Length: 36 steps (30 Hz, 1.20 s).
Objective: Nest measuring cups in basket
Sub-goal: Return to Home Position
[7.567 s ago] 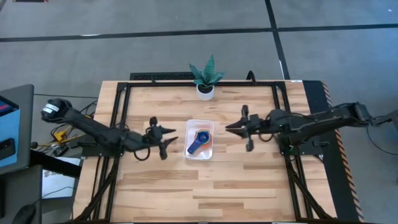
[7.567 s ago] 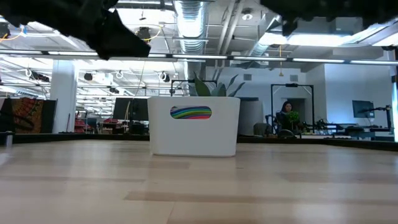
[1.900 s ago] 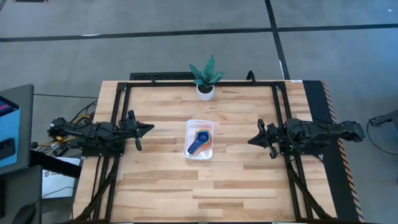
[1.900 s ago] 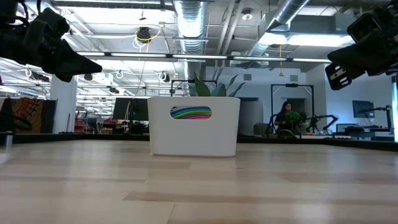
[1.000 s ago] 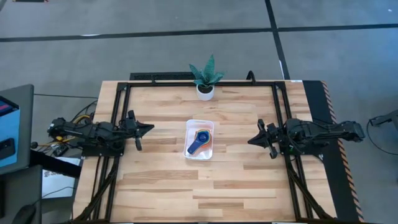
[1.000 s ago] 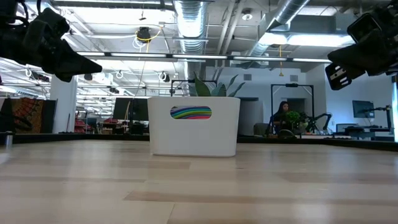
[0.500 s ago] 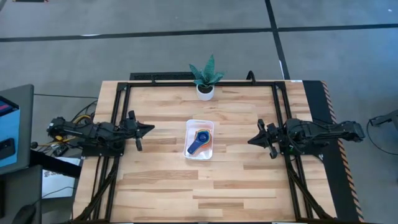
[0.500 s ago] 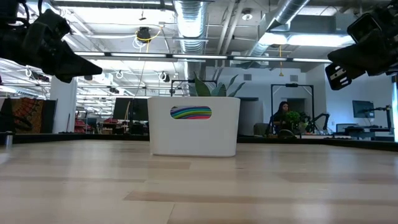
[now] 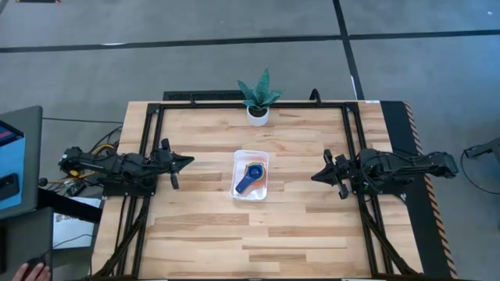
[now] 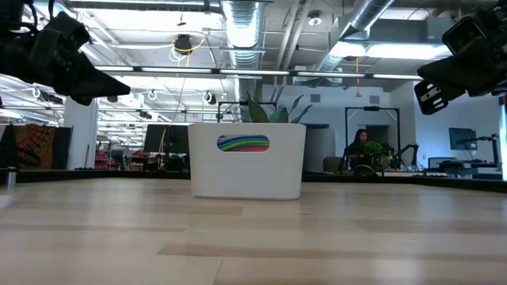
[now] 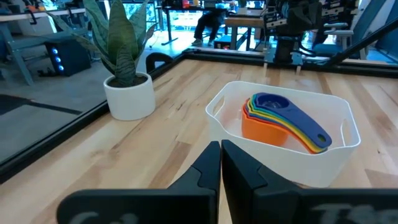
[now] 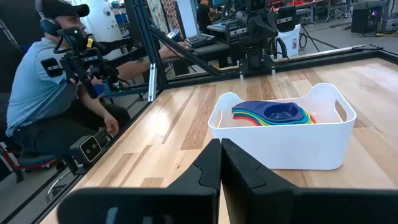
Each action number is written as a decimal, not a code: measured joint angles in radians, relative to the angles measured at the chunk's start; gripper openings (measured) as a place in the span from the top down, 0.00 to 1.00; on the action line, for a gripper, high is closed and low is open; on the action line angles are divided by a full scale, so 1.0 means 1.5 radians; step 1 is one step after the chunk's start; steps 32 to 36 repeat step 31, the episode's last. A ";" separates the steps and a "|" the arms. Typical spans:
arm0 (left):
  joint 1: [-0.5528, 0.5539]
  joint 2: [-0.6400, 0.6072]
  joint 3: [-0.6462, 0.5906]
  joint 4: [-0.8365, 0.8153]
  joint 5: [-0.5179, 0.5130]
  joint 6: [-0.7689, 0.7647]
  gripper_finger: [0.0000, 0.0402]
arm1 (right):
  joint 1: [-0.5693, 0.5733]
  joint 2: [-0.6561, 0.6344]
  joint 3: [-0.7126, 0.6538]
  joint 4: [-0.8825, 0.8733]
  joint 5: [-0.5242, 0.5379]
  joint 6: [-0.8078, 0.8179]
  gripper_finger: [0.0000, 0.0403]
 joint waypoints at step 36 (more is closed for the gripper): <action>0.000 0.000 0.000 0.000 0.000 0.000 1.00 | 0.000 0.000 0.000 0.000 0.000 0.000 0.92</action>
